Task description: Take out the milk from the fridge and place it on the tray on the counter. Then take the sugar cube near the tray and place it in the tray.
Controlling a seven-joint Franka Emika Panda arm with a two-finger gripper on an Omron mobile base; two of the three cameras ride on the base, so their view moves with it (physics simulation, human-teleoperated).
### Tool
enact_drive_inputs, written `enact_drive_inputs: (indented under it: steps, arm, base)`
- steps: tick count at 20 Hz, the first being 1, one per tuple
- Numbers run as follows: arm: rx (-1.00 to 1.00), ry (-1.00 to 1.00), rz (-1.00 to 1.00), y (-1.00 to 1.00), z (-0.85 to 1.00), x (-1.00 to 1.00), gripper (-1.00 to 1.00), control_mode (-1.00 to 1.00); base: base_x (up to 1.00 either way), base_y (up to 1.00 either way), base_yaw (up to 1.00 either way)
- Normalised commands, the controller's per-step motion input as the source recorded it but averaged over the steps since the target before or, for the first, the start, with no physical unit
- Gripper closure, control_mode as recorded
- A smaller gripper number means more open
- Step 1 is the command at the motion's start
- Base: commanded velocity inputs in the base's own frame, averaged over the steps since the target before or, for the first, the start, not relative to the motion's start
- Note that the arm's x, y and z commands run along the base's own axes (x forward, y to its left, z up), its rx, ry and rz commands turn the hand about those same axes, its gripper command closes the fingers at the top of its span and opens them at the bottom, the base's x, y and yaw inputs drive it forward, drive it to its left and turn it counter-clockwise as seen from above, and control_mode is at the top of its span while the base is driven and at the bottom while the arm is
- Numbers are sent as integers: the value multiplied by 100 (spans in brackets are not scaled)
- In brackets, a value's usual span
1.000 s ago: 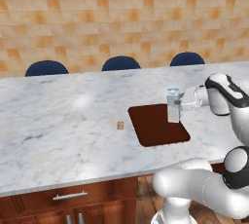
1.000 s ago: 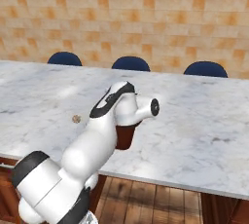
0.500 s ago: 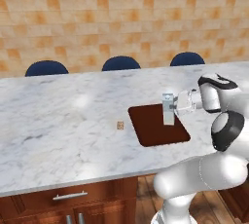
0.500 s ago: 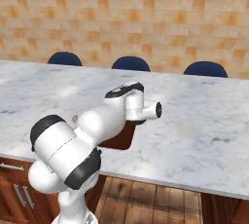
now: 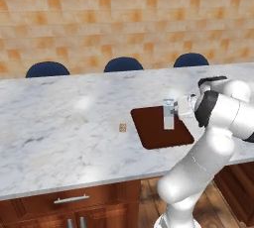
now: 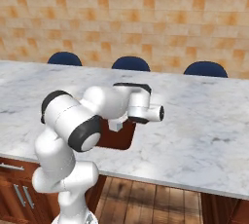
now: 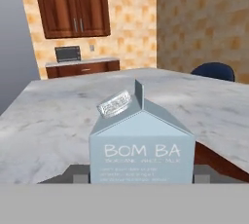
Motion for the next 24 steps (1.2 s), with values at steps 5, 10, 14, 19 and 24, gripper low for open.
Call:
enact_drive_inputs:
  steps: [5,10,14,19,24]
  arm:
    - [3,-3,6,-5,-36,15,100,-100]
    - [1,-2,4,-12,-29,8,100,-100]
    - [2,-1,4,-3,-43,4,100,-100]
    - [0,-1,0,18,-12,0,-100,-100]
    - [-3,-2,3,15,12,-5,-100,-100]
  base:
    - [0,0,0]
    - [0,0,0]
    - [0,0,0]
    - [0,0,0]
    - [0,0,0]
